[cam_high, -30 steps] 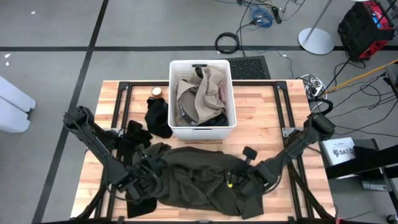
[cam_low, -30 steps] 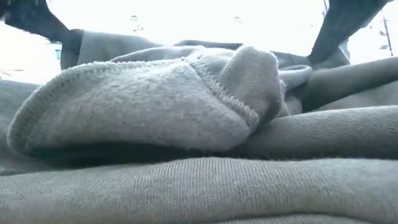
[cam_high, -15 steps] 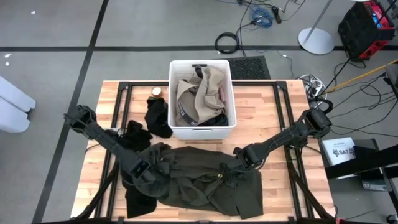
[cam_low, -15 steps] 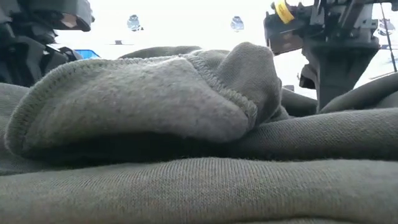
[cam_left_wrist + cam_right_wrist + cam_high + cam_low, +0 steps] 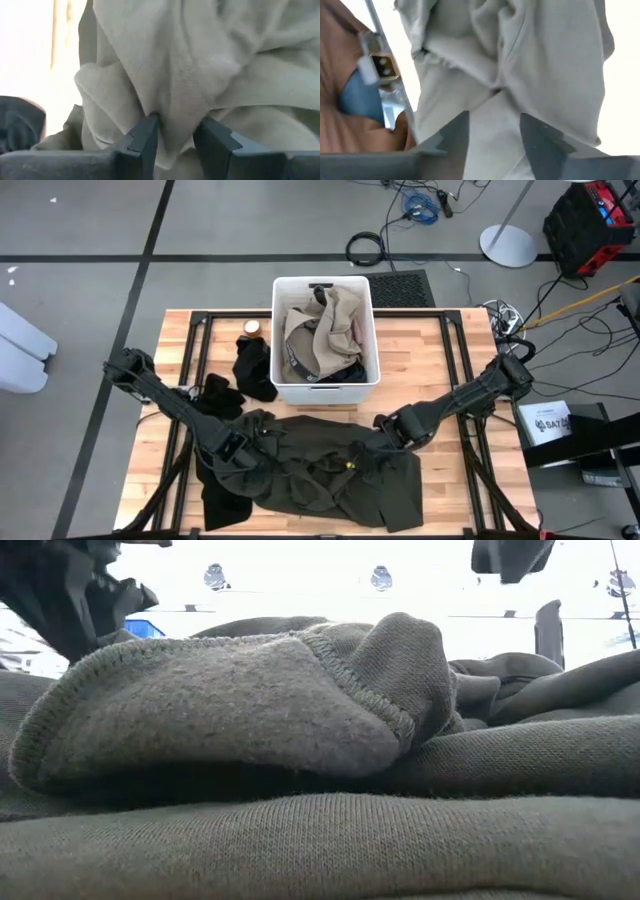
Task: Fold laundry
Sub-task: Fold the black jacket into the white laundry bin
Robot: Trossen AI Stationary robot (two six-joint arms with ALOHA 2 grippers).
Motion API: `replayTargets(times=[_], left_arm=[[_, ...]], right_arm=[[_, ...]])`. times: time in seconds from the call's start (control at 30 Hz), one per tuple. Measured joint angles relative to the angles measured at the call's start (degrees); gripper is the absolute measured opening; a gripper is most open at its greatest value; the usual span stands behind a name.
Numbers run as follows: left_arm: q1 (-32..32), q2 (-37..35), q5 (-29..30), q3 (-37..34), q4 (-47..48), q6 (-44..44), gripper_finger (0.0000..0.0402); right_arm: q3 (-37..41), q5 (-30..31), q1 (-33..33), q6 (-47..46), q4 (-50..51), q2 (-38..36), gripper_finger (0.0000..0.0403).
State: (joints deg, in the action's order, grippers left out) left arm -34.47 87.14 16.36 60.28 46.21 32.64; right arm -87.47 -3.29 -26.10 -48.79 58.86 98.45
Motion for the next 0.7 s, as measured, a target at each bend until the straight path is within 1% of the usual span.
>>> replayTargets(times=[0.13, 0.27, 0.37, 0.5, 0.57, 0.7], left_arm=[[-1.34, -1.58, 0.03, 4.39, 4.48, 0.01, 0.0129], [-3.08, -4.75, 0.72, 6.81, 5.85, 1.48, 0.013], [-4.76, -7.77, 4.23, 7.62, 4.17, 1.49, 0.013], [-6.76, -11.03, 12.14, 7.75, -0.71, 1.36, 0.013], [-7.56, -11.83, 15.1, 7.75, -3.31, 0.12, 0.013], [-8.06, -11.9, 17.54, 7.75, -9.13, -5.38, 0.013]], right_arm=[[-4.26, 1.41, -3.22, -5.87, 4.99, -0.05, 0.0204], [-3.95, 3.31, -6.65, -13.81, 8.42, 0.1, 0.0232], [-1.17, 5.76, -8.39, -17.95, 9.26, 0.18, 0.0254], [4.09, 6.19, -9.58, -20.97, 7.81, 0.24, 0.0289], [6.83, 6.13, -9.89, -21.01, 6.46, 0.26, 0.0305], [11.77, 6.6, -10.05, -19.74, 4.83, 0.24, 0.0327]])
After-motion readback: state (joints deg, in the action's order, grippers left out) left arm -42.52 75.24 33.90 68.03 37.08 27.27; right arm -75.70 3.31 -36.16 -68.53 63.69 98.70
